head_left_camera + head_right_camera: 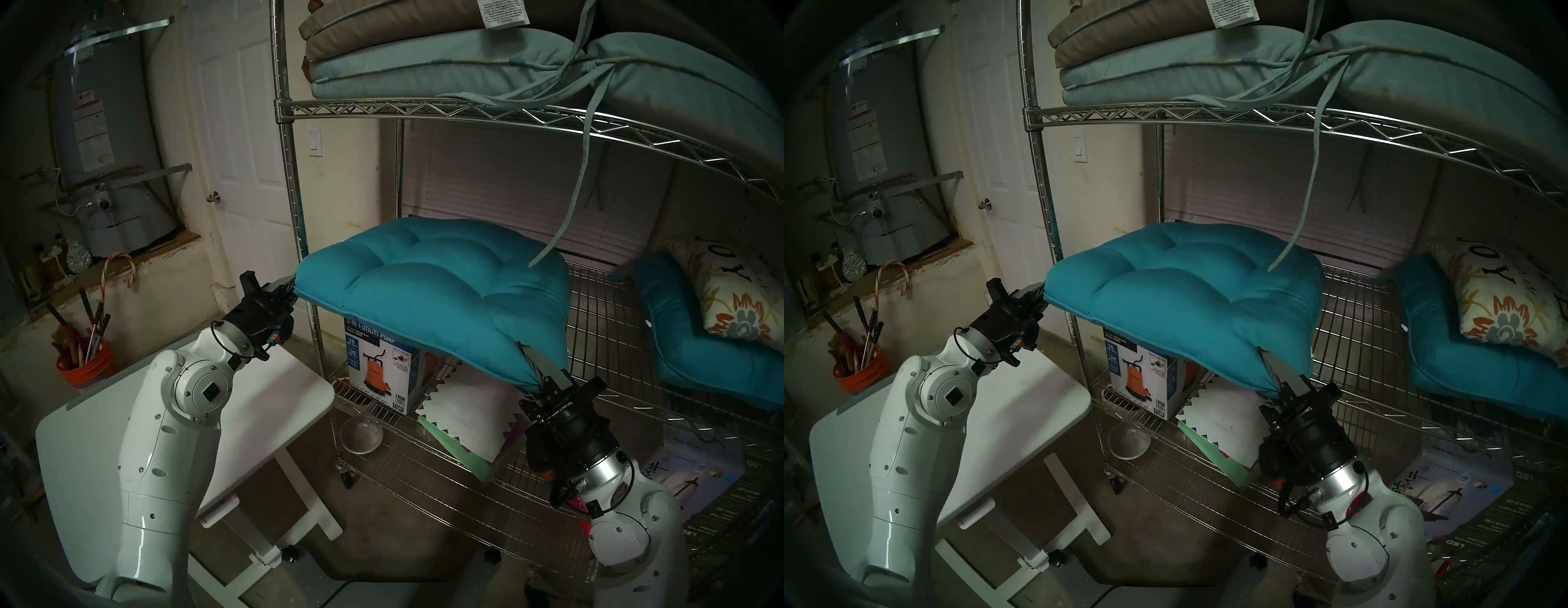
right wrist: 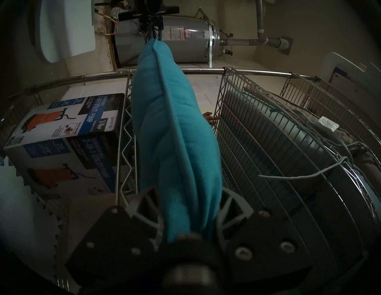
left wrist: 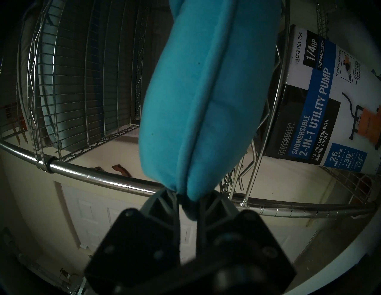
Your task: Take cushion off the shelf
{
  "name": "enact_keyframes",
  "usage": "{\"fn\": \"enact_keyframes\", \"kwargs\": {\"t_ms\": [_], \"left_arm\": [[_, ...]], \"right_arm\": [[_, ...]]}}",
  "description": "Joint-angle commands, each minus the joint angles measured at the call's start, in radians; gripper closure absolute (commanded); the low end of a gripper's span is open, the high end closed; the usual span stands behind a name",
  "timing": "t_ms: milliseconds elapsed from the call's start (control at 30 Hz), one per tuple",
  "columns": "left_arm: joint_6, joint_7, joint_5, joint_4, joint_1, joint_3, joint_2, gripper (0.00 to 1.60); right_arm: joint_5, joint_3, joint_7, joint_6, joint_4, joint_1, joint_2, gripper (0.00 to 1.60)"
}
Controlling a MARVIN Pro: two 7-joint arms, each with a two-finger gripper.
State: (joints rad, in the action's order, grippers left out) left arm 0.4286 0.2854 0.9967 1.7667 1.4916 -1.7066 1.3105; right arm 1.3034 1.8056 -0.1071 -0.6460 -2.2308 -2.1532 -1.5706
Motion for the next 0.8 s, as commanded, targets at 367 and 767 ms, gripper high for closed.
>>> {"fn": "enact_keyframes", "kwargs": {"t_ms": [367,767], "left_arm": [[-0.009,-0.011,-0.035,0.113,0.087,-0.026,0.047,1.60],[-0.033,-0.005,-0.044,0.234,0.192,-0.045,0.087,1.60]], "right_arm": [[-0.006,-0.055,-0.030,0.005,-0.036,-0.018,-0.048,1.60],[-0.064,-0.028,-0.018,0.001,0.023,0.061,-0.033,1.60]]}}
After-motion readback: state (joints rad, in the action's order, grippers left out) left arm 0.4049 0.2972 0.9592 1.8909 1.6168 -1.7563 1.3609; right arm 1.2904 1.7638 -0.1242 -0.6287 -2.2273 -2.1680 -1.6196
